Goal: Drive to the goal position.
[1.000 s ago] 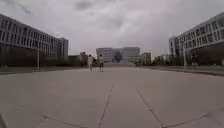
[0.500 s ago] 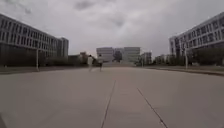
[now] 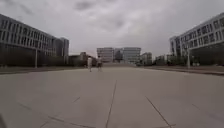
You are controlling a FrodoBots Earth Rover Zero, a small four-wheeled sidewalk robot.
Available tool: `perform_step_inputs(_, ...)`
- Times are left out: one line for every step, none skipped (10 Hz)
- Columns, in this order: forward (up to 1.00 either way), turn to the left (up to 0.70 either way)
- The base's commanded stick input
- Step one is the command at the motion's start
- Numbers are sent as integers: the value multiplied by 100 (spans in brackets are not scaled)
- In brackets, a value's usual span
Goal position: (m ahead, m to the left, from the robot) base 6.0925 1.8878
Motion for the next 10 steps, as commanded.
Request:
perform_step_inputs(70, -1)
perform_step_inputs(70, -1)
perform_step_inputs(70, -1)
perform_step_inputs(70, -1)
perform_step_inputs(70, -1)
perform_step_inputs(70, -1)
perform_step_inputs(70, -1)
perform_step_inputs(70, -1)
perform_step_inputs(70, -1)
perform_step_inputs(70, -1)
